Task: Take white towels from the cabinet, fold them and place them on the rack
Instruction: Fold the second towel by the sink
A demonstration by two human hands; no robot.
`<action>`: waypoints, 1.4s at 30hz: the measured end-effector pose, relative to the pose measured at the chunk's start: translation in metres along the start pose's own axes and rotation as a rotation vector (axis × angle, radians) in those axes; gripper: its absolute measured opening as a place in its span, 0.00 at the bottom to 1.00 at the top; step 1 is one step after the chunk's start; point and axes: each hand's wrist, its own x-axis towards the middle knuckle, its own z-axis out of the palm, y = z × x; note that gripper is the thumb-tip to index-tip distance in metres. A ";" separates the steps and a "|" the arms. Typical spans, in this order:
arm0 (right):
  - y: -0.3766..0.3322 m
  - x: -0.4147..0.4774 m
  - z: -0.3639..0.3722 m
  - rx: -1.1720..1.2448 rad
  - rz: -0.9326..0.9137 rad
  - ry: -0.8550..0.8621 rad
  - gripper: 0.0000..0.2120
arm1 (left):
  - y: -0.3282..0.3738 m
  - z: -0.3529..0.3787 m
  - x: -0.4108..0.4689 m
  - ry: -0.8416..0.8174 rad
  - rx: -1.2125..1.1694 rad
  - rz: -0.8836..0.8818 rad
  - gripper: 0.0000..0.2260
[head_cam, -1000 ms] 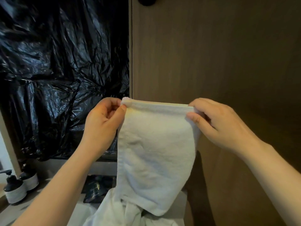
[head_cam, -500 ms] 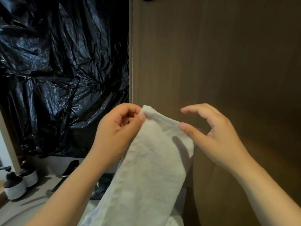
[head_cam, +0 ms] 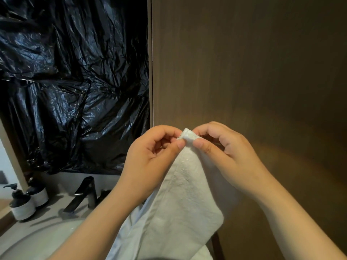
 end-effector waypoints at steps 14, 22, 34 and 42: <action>0.001 -0.010 -0.001 0.090 0.064 0.118 0.07 | -0.019 0.001 -0.036 -0.105 -0.074 -0.261 0.10; 0.001 -0.011 0.000 0.072 0.076 0.141 0.06 | -0.055 -0.005 -0.069 -0.053 -0.218 -0.400 0.09; 0.000 -0.014 0.004 0.071 0.134 0.195 0.07 | -0.071 0.007 -0.091 0.150 0.078 -0.158 0.08; 0.000 -0.012 0.007 0.033 0.145 0.236 0.07 | -0.068 0.014 -0.107 0.041 0.427 -0.023 0.18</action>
